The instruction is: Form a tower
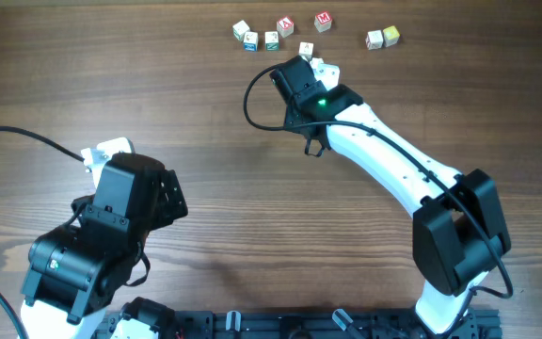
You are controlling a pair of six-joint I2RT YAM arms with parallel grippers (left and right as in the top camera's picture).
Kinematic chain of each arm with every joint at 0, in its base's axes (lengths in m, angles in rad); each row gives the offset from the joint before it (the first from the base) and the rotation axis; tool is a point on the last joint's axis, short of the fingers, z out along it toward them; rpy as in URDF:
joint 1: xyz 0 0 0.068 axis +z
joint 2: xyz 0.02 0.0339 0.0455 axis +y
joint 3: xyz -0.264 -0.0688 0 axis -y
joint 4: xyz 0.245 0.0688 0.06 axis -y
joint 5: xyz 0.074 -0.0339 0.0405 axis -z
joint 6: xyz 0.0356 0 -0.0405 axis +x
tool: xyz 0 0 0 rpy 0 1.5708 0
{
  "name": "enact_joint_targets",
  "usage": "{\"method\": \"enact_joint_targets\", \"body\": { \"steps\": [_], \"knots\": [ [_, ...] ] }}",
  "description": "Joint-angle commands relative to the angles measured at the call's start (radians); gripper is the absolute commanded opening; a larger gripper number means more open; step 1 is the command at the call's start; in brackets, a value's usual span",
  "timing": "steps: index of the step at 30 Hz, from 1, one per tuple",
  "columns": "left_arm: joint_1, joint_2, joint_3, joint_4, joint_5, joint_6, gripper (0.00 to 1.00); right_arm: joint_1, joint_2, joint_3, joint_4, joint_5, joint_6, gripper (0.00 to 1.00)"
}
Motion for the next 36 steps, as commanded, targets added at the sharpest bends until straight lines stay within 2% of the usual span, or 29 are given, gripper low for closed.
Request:
{"method": "enact_joint_targets", "body": {
  "steps": [1, 8, 26, 28, 30, 36],
  "knots": [
    [0.006, 0.0, -0.003, 0.0, -0.002, -0.01, 1.0, -0.025, 0.021, -0.018, -0.001, 0.018, 0.021, 0.24],
    [0.006, 0.0, -0.003, 0.0, -0.002, -0.01, 1.0, -0.044, 0.021, -0.018, 0.023, -0.091, 0.019, 0.24],
    [0.006, 0.0, -0.003, 0.0, -0.002, -0.01, 1.0, -0.044, 0.082, -0.018, 0.028, -0.092, 0.018, 0.29],
    [0.006, 0.0, -0.003, 0.0, -0.002, -0.01, 1.0, -0.044, 0.082, -0.018, 0.027, -0.089, 0.018, 0.36],
    [0.006, 0.0, -0.003, 0.0, -0.002, -0.01, 1.0, -0.044, 0.082, -0.018, 0.027, -0.09, 0.018, 0.5],
    [0.006, 0.0, -0.003, 0.0, -0.002, -0.01, 1.0, -0.044, 0.082, -0.018, 0.027, -0.09, 0.018, 0.67]
  ]
}}
